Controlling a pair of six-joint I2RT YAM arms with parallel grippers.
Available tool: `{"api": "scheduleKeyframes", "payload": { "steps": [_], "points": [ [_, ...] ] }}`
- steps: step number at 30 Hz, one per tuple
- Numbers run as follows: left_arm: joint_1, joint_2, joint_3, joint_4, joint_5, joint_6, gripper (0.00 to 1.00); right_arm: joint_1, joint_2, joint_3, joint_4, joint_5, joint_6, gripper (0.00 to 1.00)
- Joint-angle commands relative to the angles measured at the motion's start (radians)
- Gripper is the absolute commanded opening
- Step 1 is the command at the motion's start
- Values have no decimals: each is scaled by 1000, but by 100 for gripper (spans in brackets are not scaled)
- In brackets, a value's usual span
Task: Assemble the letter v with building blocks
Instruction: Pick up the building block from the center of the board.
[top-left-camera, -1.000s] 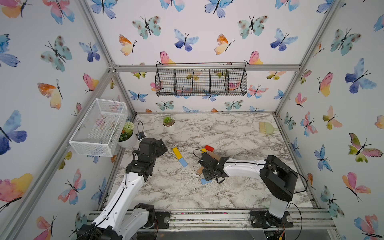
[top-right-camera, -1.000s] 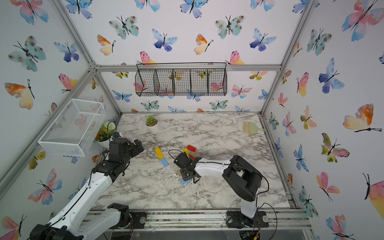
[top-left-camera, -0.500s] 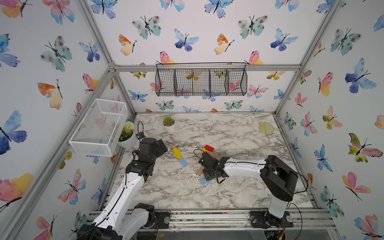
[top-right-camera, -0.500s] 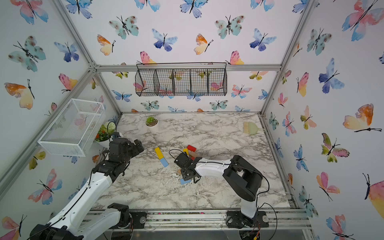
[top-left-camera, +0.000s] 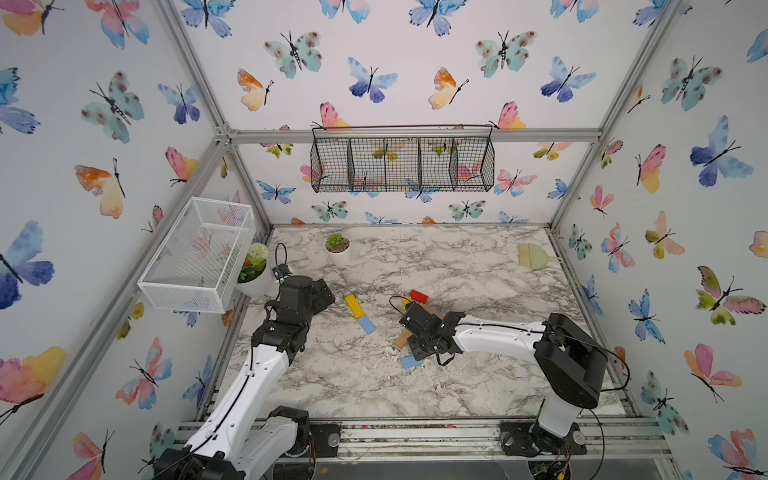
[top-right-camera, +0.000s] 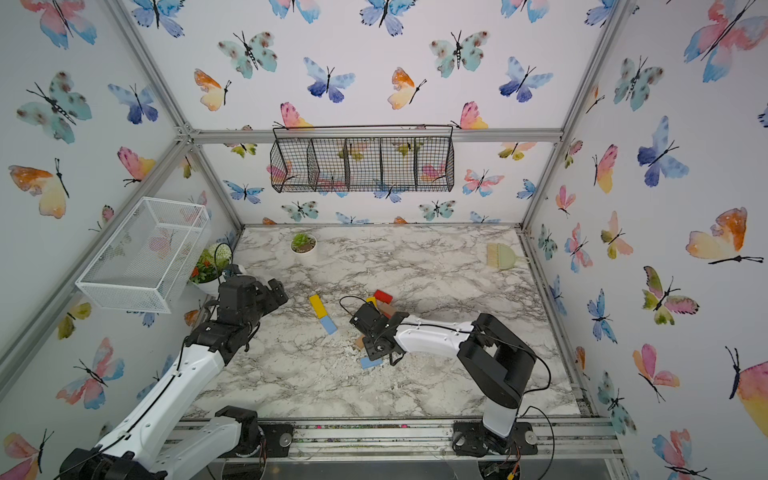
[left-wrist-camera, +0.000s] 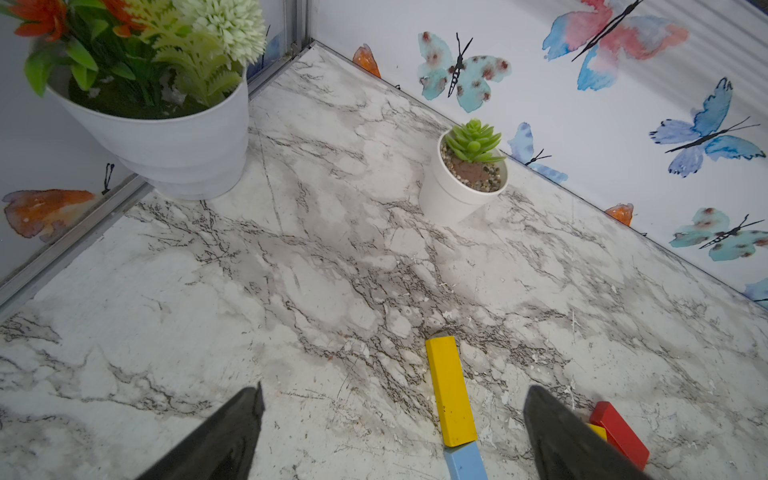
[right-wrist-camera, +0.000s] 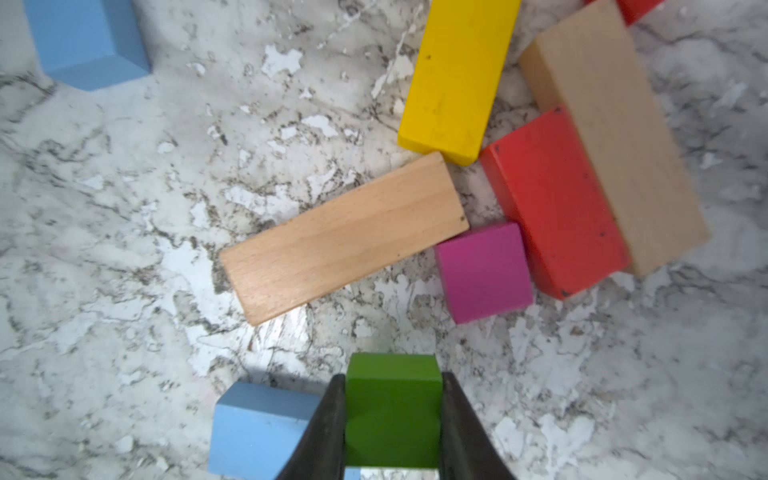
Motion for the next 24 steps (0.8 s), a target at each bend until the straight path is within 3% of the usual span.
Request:
{"api": "scheduleKeyframes", "payload": {
  "steps": [1, 24],
  "points": [
    [8, -12, -9, 15, 10, 9, 98, -3, -41, 40, -44, 17, -47, 24],
    [15, -23, 1, 1, -1, 4, 98, 7, 220, 348, -48, -106, -256, 23]
  ]
}}
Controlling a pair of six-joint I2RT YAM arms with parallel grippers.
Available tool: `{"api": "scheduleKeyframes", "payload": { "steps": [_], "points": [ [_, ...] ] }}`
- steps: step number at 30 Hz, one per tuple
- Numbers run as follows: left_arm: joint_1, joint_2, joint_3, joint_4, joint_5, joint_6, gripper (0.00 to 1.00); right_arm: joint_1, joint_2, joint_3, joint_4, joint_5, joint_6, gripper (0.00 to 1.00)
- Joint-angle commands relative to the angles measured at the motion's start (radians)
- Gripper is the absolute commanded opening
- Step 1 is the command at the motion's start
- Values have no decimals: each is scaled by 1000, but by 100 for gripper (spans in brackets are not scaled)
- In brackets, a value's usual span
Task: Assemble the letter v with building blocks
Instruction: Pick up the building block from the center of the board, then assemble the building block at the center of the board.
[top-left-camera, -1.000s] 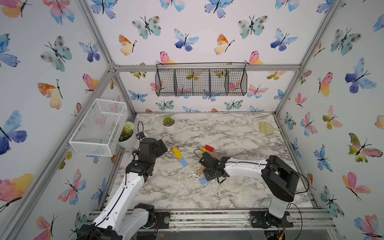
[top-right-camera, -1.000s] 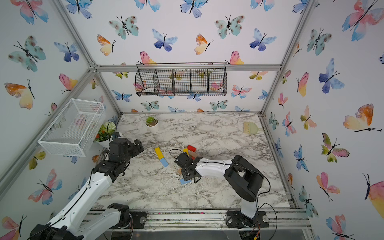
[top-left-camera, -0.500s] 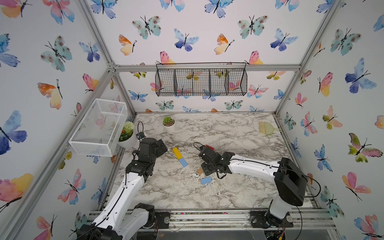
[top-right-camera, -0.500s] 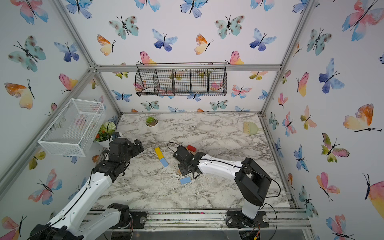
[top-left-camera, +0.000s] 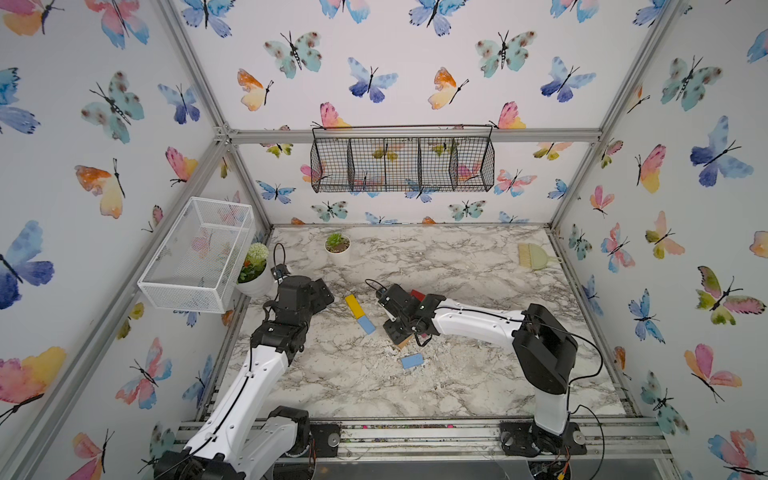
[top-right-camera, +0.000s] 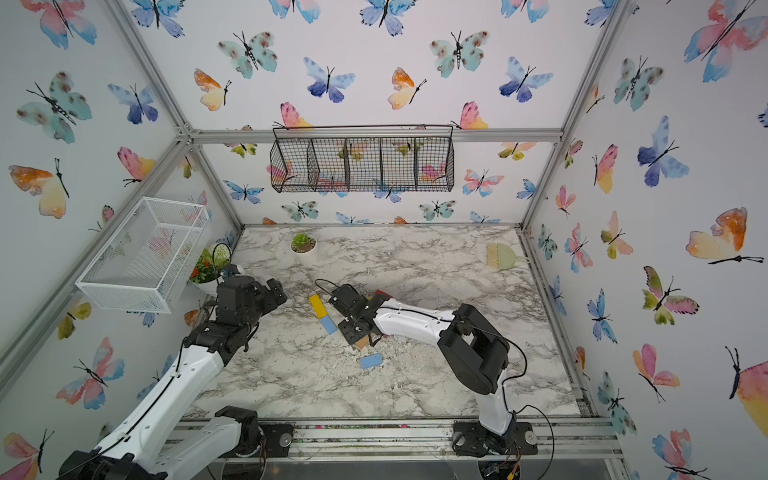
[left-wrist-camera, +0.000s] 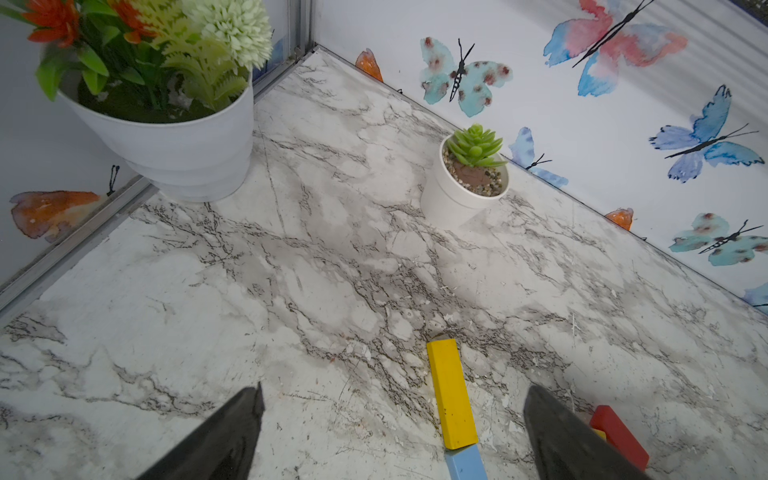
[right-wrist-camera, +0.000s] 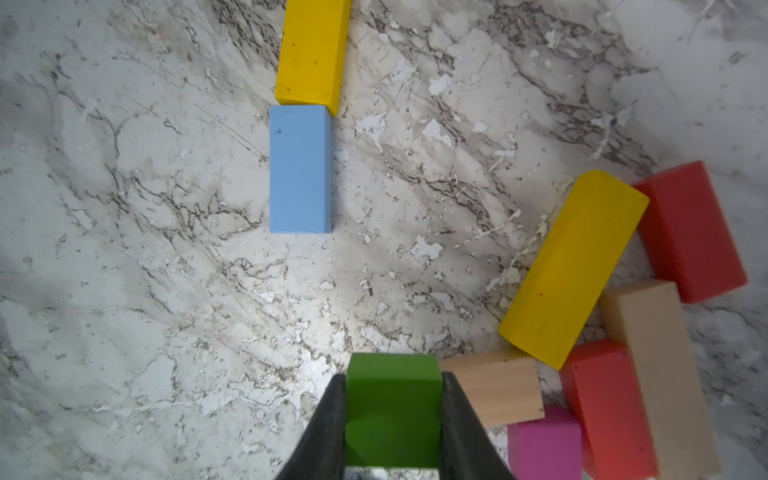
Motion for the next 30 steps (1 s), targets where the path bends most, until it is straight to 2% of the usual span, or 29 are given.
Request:
{"api": "scheduleKeyframes", "payload": {
  "steps": [1, 30],
  "points": [
    [8, -16, 1, 1, 0, 3, 98, 8, 28, 27, -14, -36, -32, 23],
    [11, -22, -3, -1, -2, 6, 98, 42, 220, 179, -64, -70, -55, 25]
  ]
}}
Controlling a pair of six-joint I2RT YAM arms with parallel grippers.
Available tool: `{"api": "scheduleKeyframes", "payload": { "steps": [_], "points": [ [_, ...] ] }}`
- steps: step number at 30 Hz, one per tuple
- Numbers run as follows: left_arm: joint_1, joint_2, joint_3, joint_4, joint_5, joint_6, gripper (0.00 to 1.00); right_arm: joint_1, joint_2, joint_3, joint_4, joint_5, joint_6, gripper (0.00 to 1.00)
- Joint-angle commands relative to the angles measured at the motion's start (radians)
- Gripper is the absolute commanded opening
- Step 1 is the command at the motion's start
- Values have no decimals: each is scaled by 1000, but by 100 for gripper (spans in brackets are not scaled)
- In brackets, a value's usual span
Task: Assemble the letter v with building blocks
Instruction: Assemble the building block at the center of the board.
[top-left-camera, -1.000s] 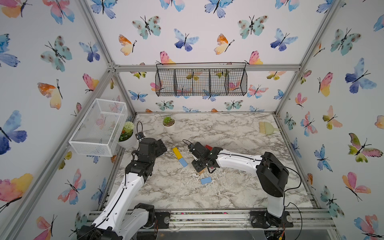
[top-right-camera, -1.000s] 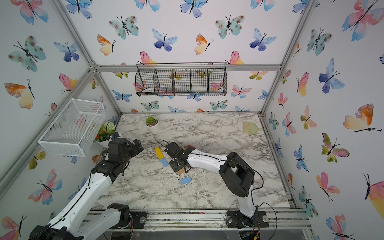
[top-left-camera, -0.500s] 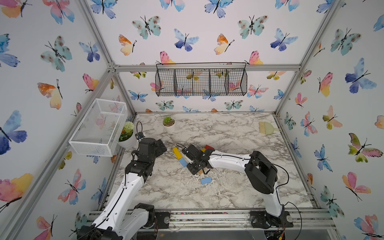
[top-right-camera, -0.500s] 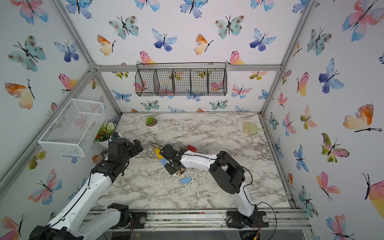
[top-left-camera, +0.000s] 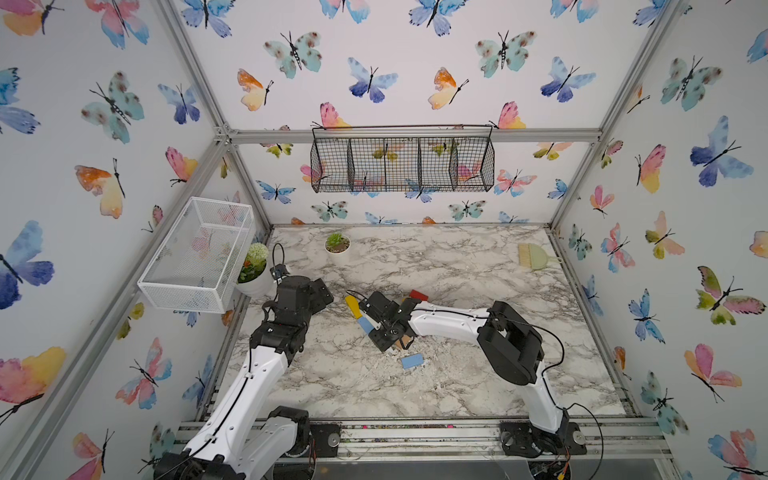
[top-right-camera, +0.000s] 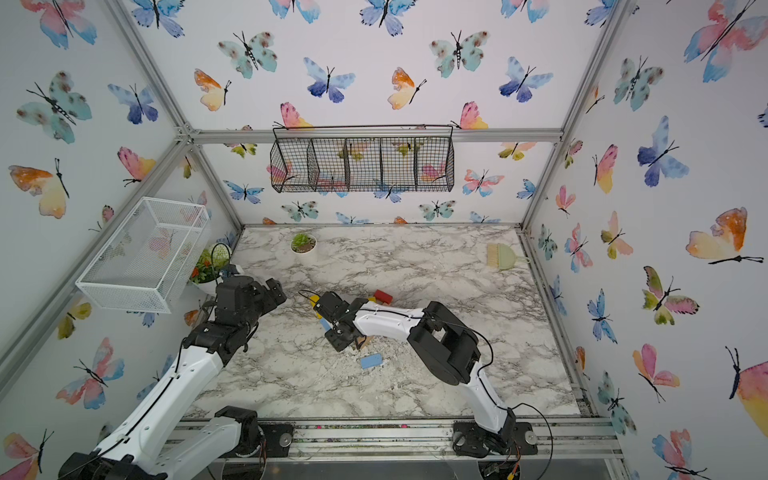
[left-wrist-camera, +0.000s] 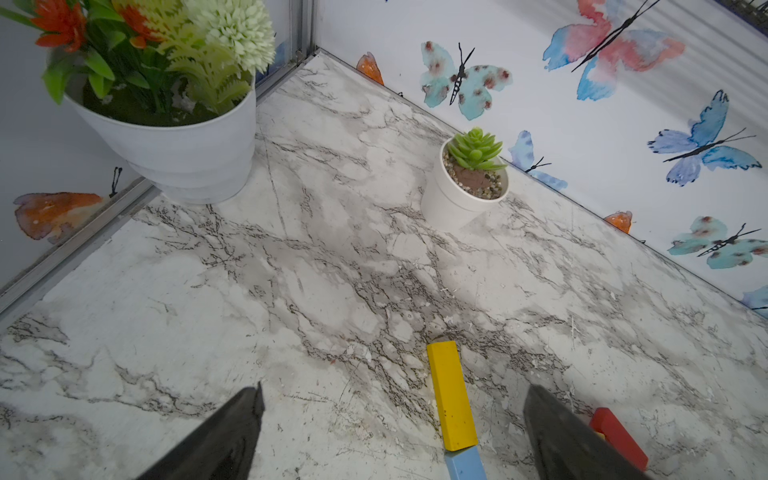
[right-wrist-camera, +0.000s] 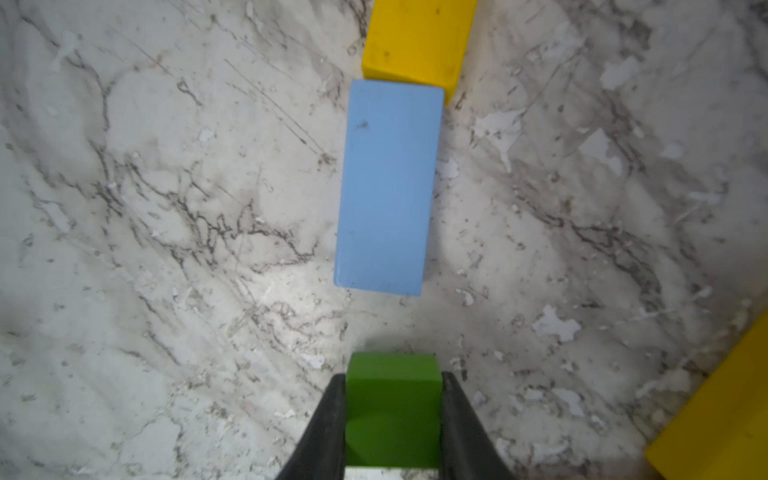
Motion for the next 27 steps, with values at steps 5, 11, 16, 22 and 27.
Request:
{"api": "scheduleKeyframes", "payload": {
  "steps": [5, 11, 16, 22, 27],
  "points": [
    [5, -17, -2, -1, -2, 6, 98, 5, 27, 20, -26, -10, -17, 25],
    [6, -16, -1, -1, -1, 6, 98, 5, 47, 39, -25, -16, -24, 25],
    [5, -15, 1, -1, 0, 6, 98, 5, 63, 56, -26, -24, -27, 25],
    [8, -17, -2, -1, 0, 6, 98, 5, 80, 72, -27, -24, -26, 25],
    [8, -15, -1, -1, 1, 8, 98, 5, 91, 81, -23, -21, -27, 25]
  ]
}}
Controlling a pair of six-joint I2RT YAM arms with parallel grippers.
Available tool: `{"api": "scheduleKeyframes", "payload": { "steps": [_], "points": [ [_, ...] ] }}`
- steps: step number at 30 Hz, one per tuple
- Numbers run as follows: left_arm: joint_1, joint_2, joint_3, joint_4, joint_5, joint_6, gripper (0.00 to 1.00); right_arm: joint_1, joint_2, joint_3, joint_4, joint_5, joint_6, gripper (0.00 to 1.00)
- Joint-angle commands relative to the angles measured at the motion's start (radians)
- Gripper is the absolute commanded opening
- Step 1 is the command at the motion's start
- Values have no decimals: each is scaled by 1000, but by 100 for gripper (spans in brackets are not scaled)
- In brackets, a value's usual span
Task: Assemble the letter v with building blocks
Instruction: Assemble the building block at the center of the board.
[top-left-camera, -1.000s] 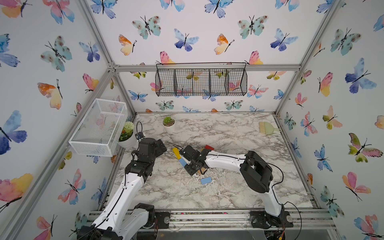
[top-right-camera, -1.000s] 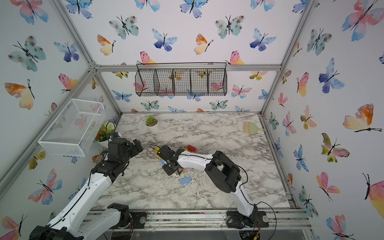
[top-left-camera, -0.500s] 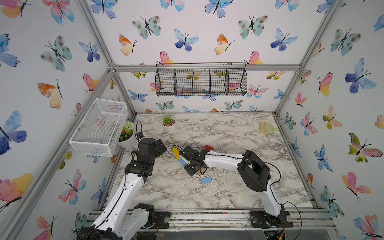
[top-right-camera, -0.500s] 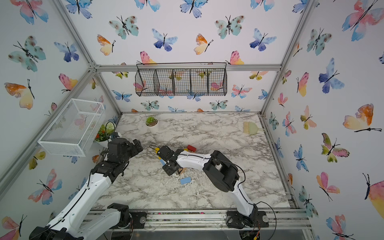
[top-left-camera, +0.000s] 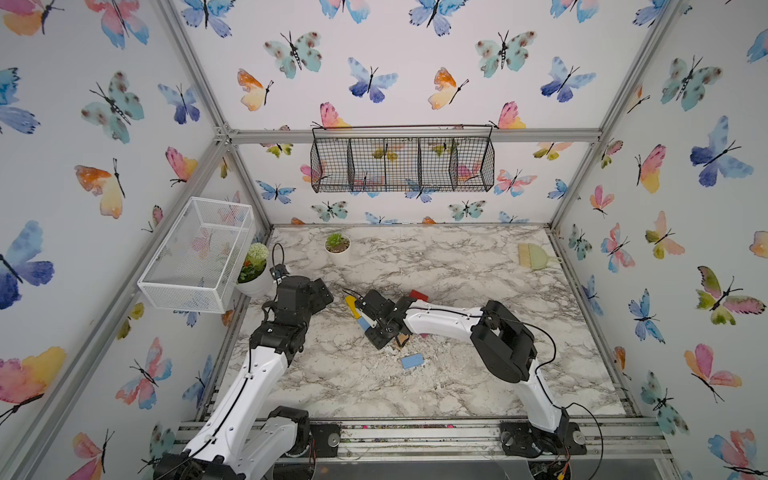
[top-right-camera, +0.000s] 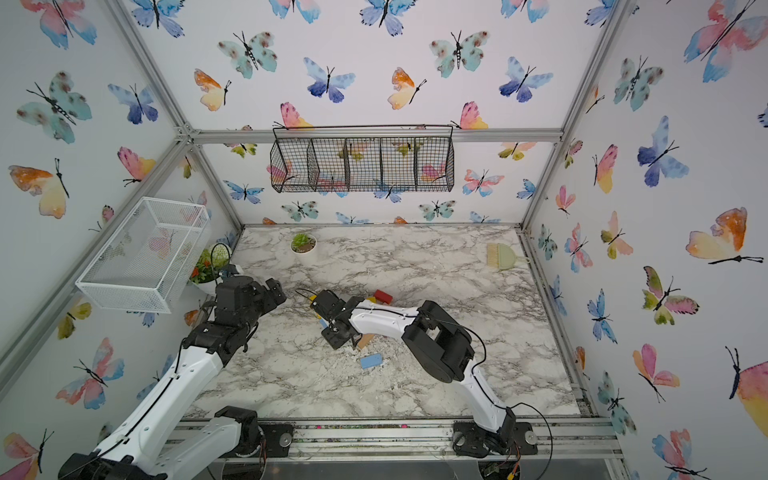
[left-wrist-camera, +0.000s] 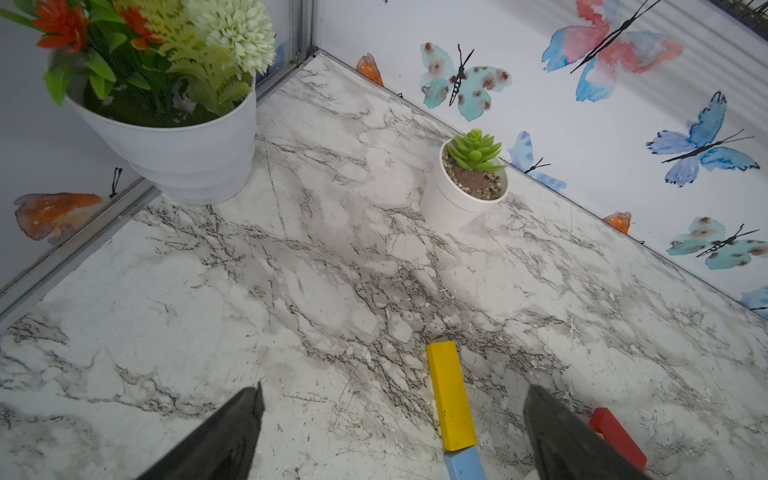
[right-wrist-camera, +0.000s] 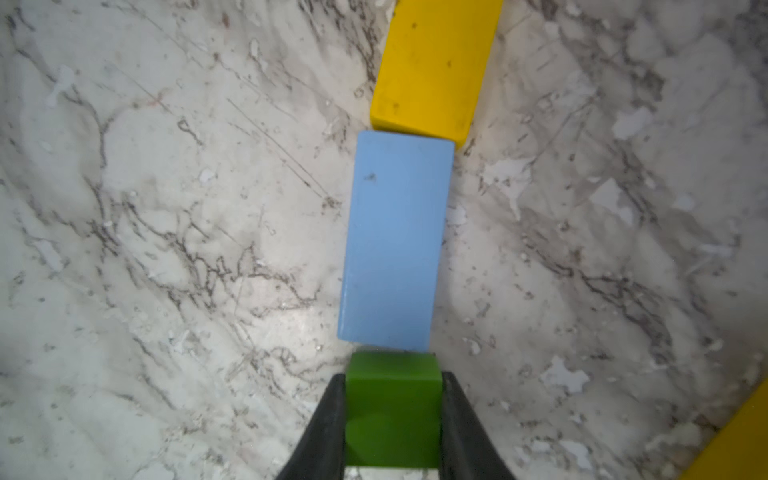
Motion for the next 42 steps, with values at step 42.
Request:
{"api": "scheduleKeyframes", "payload": {
  "steps": [42],
  "points": [
    [11, -17, -5, 1, 3, 8, 98, 26, 55, 28, -37, -26, -13, 24]
  ]
}}
